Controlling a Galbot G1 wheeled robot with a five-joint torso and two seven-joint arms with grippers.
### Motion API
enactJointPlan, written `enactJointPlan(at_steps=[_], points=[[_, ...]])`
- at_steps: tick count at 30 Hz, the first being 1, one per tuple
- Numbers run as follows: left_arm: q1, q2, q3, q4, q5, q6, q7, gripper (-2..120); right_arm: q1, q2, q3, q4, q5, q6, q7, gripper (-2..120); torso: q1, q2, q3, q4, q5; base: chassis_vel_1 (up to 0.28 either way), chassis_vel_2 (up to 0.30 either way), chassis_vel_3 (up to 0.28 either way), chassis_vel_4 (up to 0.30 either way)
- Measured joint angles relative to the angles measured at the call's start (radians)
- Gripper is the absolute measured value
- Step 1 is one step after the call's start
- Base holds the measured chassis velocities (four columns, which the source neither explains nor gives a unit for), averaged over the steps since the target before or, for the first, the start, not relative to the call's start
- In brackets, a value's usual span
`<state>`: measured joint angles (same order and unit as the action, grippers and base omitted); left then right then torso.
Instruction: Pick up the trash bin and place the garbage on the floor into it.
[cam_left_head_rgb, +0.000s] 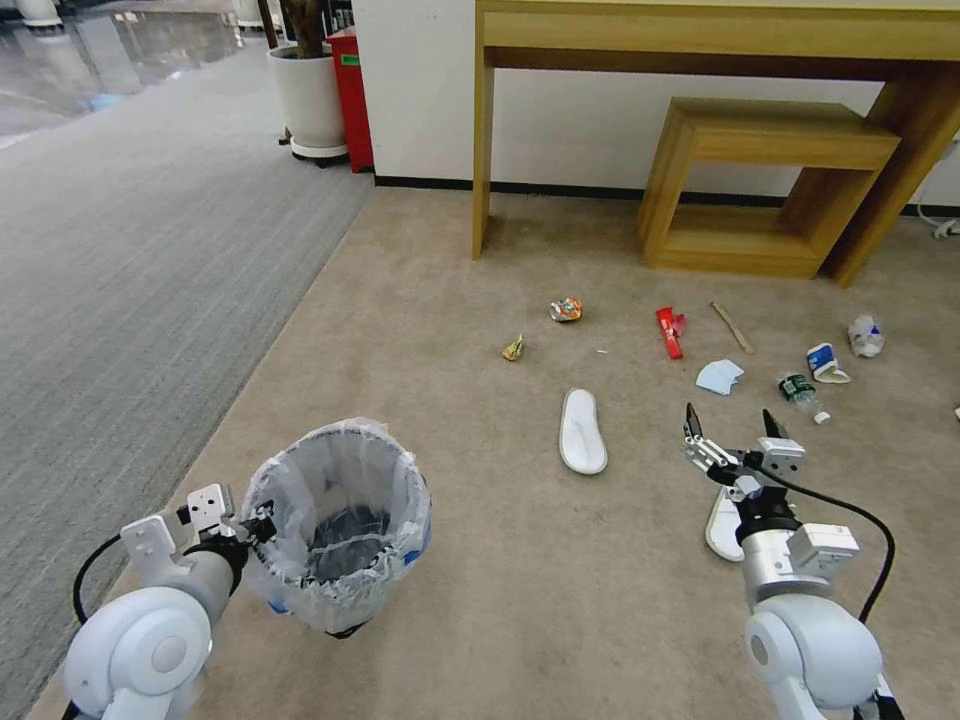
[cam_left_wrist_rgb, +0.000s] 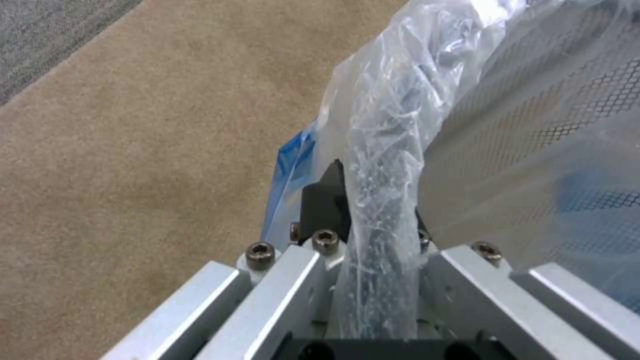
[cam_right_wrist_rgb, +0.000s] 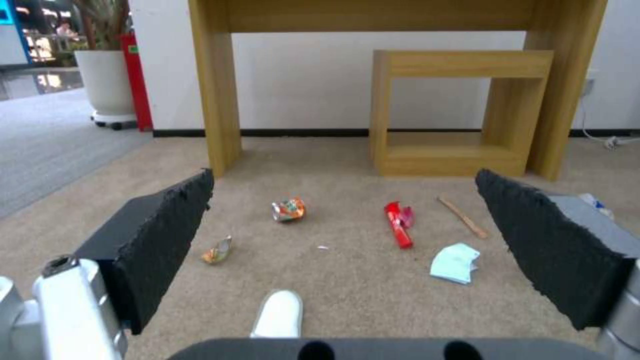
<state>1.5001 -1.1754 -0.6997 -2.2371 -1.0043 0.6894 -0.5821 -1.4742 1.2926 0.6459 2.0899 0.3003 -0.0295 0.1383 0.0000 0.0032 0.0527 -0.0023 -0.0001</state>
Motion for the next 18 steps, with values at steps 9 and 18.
enactJointPlan(at_steps=[9,18], points=[[0.002,0.000,-0.002,-0.003,0.000,0.000,0.001,1,-0.002,0.001,0.001,0.002,-0.001,0.004,-0.001,100,0.000,0.000,0.000,0.0000,0.0001,-0.111,-0.100,0.095,0.102],[0.005,-0.002,-0.003,-0.005,0.000,-0.001,0.001,1,-0.005,0.001,0.001,0.003,-0.005,0.009,-0.001,100,0.000,0.000,0.000,-0.0002,0.0002,-0.213,-0.212,0.211,0.213]])
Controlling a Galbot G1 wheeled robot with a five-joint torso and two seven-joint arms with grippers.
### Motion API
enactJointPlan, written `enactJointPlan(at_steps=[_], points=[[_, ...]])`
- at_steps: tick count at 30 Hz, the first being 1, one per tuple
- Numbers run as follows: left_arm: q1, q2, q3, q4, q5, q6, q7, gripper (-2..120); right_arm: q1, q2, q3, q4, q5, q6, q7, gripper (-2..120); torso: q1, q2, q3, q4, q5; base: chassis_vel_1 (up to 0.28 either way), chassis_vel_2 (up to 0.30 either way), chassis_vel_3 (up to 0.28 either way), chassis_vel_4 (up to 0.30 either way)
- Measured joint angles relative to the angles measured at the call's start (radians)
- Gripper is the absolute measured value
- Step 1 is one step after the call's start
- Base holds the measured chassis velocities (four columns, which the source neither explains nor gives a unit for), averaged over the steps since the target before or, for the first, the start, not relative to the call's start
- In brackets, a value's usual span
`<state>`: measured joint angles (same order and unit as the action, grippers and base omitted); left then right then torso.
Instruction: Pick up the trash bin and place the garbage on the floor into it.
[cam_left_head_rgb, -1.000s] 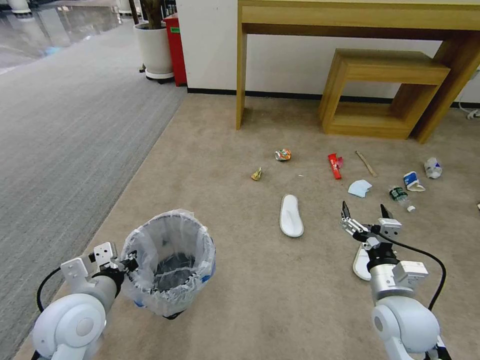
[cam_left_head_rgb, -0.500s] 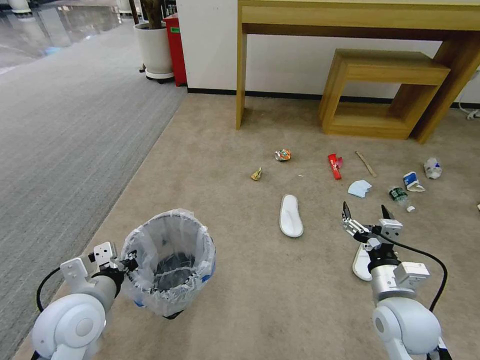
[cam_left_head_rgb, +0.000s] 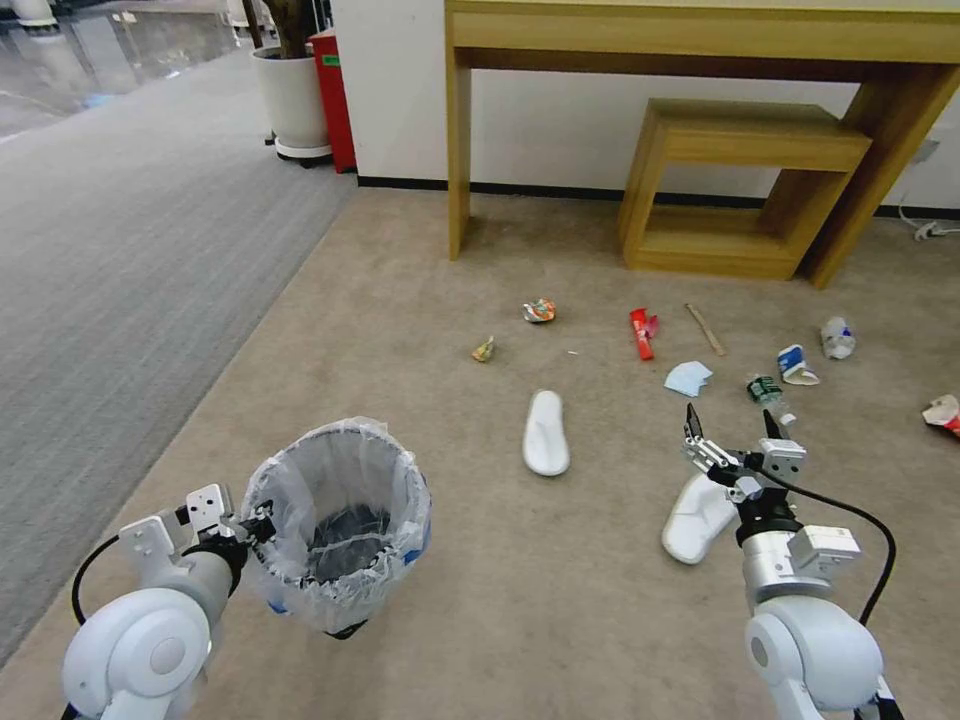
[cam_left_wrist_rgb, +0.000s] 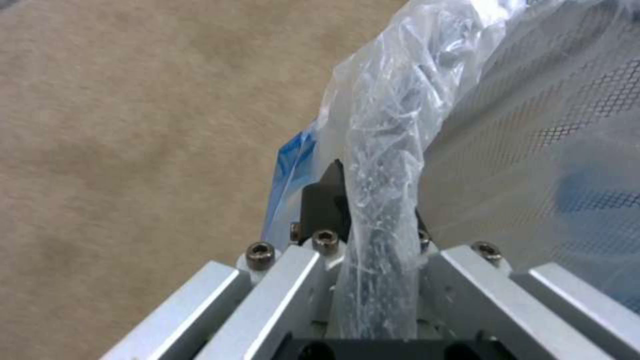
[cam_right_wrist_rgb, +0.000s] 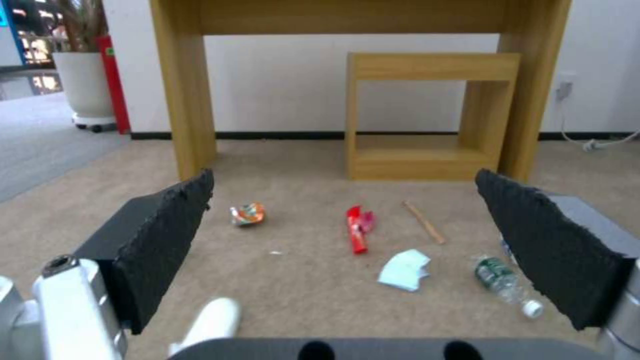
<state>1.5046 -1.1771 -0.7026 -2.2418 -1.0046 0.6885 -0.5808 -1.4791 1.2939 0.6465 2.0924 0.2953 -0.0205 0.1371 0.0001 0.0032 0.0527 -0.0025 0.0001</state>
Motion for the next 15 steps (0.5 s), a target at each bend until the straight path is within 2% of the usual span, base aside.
enactJointPlan(at_steps=[5,8,15], points=[[0.001,-0.001,0.000,-0.002,0.001,0.000,0.001,1,0.000,-0.001,0.000,0.000,-0.005,0.004,0.000,100,0.000,0.000,0.000,0.0001,-0.0001,-0.168,-0.184,0.165,0.168],[0.002,-0.003,0.000,-0.002,0.002,0.000,0.001,1,0.001,-0.001,0.000,-0.001,-0.016,0.005,0.000,100,0.000,0.000,0.000,0.0001,0.0003,-0.112,-0.079,0.101,0.083],[0.005,-0.005,0.001,-0.002,0.016,-0.004,0.013,1,0.002,0.002,0.002,-0.007,-0.052,0.007,-0.005,100,0.000,0.000,0.000,0.0002,-0.0004,-0.006,-0.009,0.002,0.005]])
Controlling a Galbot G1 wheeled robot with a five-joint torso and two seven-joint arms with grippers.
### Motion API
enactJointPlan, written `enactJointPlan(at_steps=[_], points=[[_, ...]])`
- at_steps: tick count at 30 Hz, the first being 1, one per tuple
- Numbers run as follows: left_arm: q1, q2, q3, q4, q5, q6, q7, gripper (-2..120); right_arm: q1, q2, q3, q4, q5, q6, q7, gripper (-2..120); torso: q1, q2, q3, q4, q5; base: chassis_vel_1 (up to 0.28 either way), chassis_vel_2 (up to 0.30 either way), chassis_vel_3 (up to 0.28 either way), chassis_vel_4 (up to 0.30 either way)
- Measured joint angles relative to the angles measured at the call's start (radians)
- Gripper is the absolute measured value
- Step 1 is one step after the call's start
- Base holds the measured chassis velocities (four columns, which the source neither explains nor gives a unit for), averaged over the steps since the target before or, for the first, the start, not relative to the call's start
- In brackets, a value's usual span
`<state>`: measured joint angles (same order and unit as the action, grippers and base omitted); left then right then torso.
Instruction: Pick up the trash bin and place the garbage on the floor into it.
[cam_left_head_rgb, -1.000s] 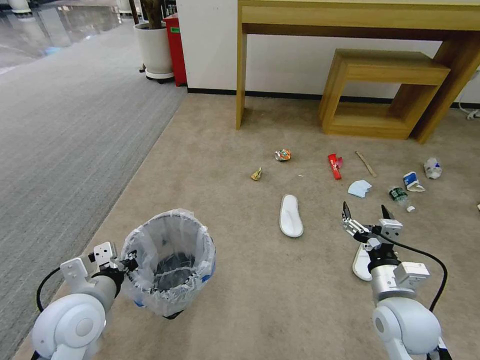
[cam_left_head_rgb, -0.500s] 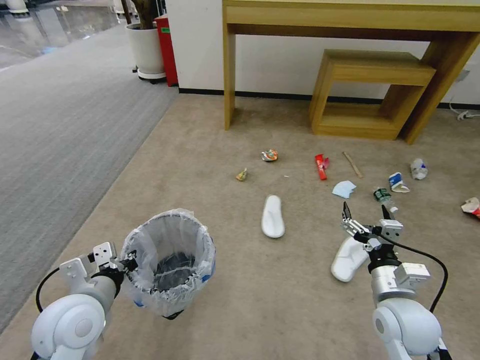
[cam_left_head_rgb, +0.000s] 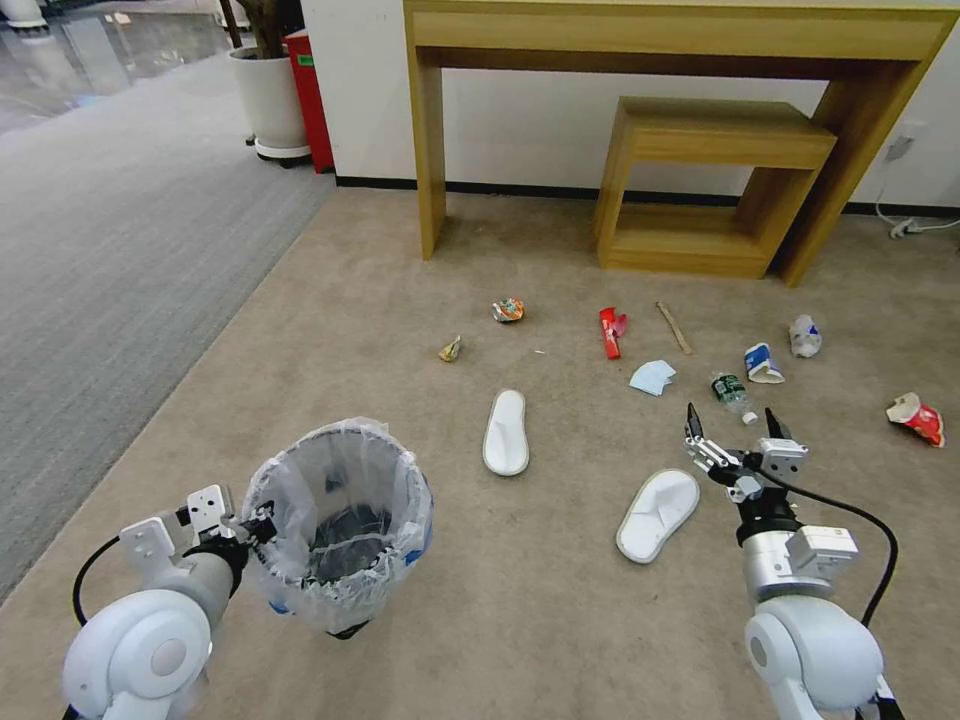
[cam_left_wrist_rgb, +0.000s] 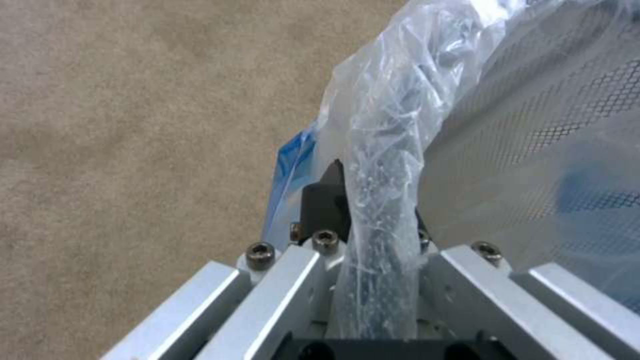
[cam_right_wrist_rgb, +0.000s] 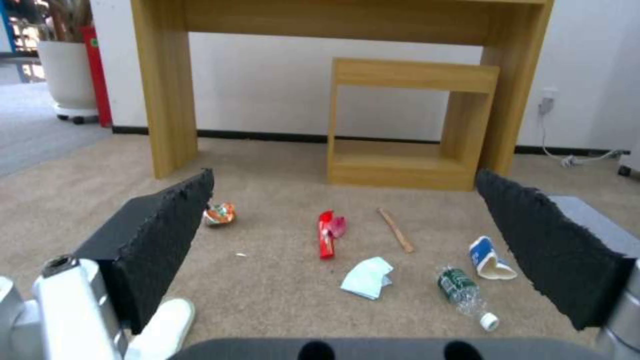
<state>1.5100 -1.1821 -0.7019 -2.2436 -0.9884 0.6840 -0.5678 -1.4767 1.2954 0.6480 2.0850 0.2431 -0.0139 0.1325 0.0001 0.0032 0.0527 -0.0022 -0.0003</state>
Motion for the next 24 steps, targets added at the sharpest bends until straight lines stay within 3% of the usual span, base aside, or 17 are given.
enactJointPlan(at_steps=[24], points=[[0.002,0.001,-0.006,0.001,0.002,-0.002,0.002,1,-0.004,0.005,0.001,-0.003,-0.021,0.004,-0.004,100,0.000,0.000,0.000,-0.0001,0.0003,0.000,0.000,0.000,0.000]])
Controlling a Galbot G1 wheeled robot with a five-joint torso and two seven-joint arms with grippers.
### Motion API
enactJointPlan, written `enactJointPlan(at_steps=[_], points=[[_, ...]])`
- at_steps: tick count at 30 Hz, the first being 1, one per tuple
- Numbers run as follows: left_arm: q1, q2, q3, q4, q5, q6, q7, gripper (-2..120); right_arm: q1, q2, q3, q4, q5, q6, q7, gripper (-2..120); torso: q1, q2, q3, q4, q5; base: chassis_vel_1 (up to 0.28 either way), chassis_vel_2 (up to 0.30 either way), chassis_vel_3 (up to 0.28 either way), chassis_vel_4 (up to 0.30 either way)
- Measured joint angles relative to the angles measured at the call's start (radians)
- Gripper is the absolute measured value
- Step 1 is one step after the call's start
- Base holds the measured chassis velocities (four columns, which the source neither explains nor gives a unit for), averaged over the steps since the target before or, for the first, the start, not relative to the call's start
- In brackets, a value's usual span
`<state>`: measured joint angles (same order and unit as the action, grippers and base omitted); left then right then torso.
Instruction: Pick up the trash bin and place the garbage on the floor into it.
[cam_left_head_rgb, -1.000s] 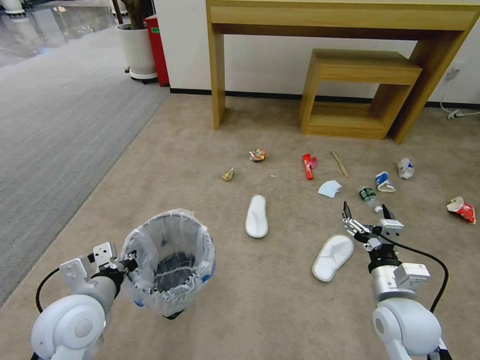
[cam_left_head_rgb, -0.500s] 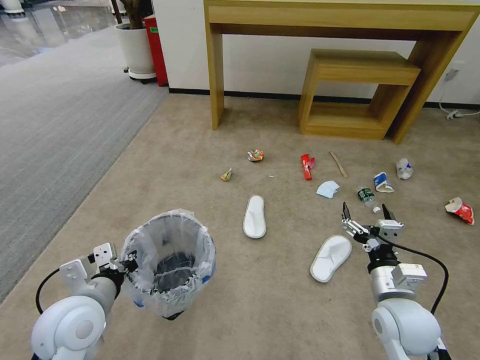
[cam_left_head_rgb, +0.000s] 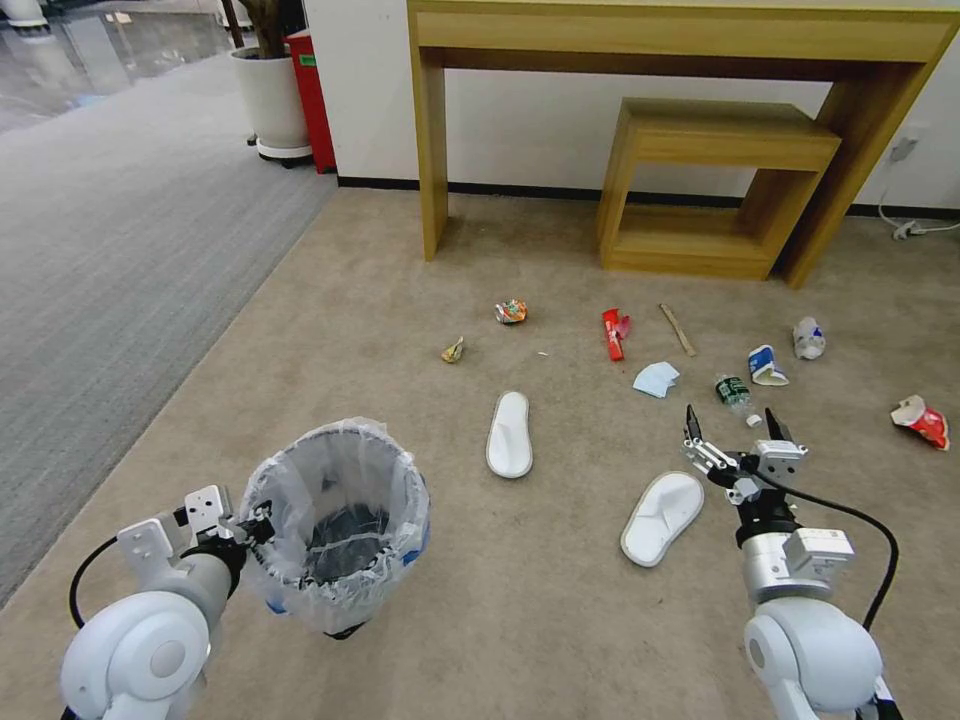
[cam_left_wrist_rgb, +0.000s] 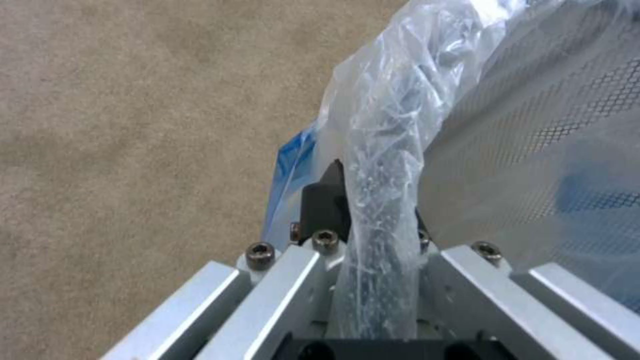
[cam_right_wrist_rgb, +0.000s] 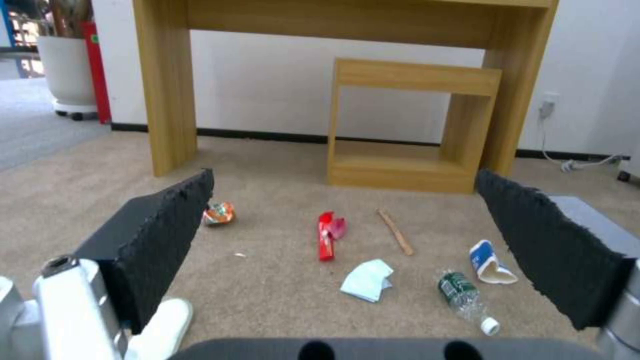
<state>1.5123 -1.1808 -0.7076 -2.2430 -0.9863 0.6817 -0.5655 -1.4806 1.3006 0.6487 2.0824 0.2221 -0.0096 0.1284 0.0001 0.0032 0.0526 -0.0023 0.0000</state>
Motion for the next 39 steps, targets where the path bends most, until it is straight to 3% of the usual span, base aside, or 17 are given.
enactJointPlan(at_steps=[39], points=[[-0.003,-0.002,0.002,0.011,0.000,-0.003,0.002,1,-0.004,0.002,-0.007,-0.010,0.006,0.012,0.006,100,0.000,0.000,0.000,-0.0001,-0.0001,-0.081,0.079,0.079,-0.077]])
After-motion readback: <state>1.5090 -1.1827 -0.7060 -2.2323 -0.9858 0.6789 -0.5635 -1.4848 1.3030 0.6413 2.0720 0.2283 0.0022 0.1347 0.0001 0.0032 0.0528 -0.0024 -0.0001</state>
